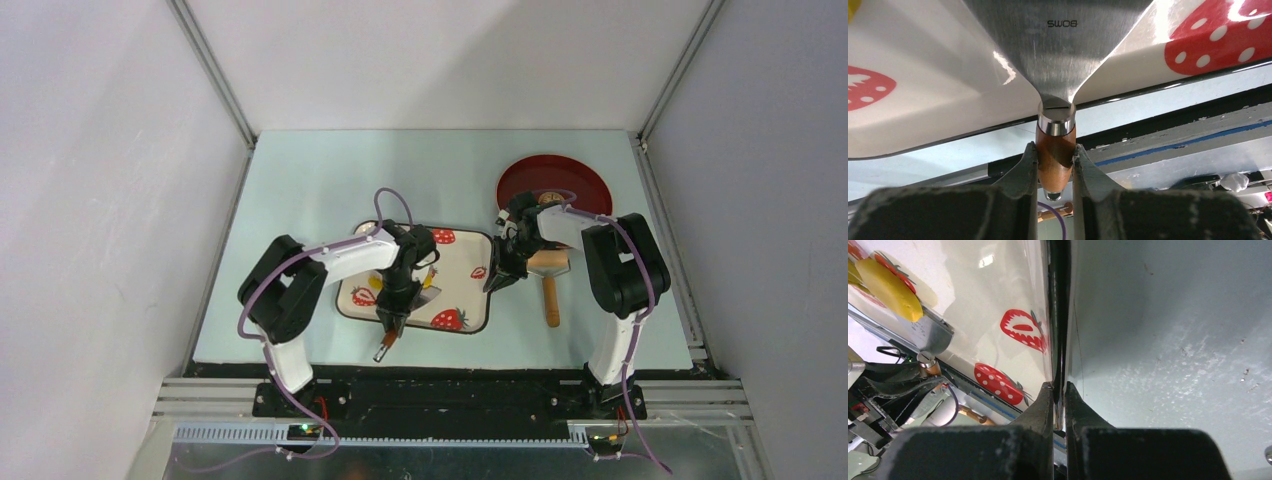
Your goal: Roll out the dumpling wrappers from the dough
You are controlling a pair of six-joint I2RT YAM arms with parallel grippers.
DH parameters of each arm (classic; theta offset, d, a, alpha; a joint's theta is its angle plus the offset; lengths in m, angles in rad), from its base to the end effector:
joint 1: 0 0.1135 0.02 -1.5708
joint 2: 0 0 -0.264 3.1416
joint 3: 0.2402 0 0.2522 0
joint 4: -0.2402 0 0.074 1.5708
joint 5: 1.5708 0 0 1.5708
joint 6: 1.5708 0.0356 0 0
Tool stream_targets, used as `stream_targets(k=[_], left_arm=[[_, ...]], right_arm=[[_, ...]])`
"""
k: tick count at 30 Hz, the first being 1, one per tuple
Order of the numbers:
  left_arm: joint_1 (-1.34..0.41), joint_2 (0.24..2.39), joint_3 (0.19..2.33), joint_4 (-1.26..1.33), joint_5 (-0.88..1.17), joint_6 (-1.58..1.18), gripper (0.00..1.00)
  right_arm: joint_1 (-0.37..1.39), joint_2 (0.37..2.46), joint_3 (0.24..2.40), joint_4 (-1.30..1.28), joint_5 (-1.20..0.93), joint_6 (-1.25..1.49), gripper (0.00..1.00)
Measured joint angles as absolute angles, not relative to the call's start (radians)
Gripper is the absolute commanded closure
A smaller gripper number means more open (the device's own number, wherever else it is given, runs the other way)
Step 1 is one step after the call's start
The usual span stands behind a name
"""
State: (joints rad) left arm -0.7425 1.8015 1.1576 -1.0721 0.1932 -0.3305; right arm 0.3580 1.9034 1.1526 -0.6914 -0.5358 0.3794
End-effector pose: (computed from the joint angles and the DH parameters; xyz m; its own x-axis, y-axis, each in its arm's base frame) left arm 0.2139 -0.2055 0.1636 -0.8983 0.3921 0.1985 0.3717 0.9188 -0.1328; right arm 0.3117 0.1360 0.1360 -0.9971 -0.0330 0.0684 0.0072 0.8555 0.5178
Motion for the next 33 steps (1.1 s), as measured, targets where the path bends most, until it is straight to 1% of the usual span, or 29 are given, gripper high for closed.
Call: stream_targets(k=[17, 19, 21, 23, 24, 25, 26, 27, 28, 32, 33], left_arm=[[-0.710, 1.837, 1.208, -1.026, 0.213, -0.312, 1.00], [-0.710, 1.837, 1.213, -1.026, 0.210, -0.305, 1.00], [-0.711, 1.837, 1.221, -1.018, 0.200, -0.293, 1.00], [-0.714, 1.837, 1.229, -1.007, 0.183, -0.276, 1.00], [-0.717, 1.837, 1.236, -1.005, 0.175, -0.265, 1.00], [-0.720, 1.837, 1.245, -1.005, 0.166, -0.252, 1.00], [-0.723, 1.837, 1.253, -1.007, 0.159, -0.244, 1.00], [-0.728, 1.837, 1.266, -1.011, 0.154, -0.234, 1.00], [-0.733, 1.837, 1.279, -1.015, 0.146, -0.224, 1.00], [-0.770, 1.836, 1.327, -1.029, 0.124, -0.189, 1.00], [-0.778, 1.836, 1.333, -1.033, 0.119, -0.182, 1.00]], right_arm=[[0.356, 1.903, 1.153, -0.703, -0.536, 0.379, 1.00], [0.355, 1.903, 1.153, -0.705, -0.536, 0.379, 0.97], [0.353, 1.903, 1.153, -0.708, -0.536, 0.380, 0.93], [0.348, 1.902, 1.153, -0.709, -0.536, 0.380, 0.83], [0.345, 1.900, 1.153, -0.711, -0.536, 0.379, 0.73], [0.342, 1.896, 1.153, -0.713, -0.534, 0.379, 0.69], [0.340, 1.891, 1.153, -0.715, -0.530, 0.380, 0.63], [0.337, 1.882, 1.153, -0.720, -0.522, 0.375, 0.60], [0.336, 1.871, 1.153, -0.724, -0.519, 0.374, 0.53], [0.331, 1.810, 1.153, -0.726, -0.513, 0.373, 0.40], [0.329, 1.788, 1.153, -0.726, -0.512, 0.372, 0.39]])
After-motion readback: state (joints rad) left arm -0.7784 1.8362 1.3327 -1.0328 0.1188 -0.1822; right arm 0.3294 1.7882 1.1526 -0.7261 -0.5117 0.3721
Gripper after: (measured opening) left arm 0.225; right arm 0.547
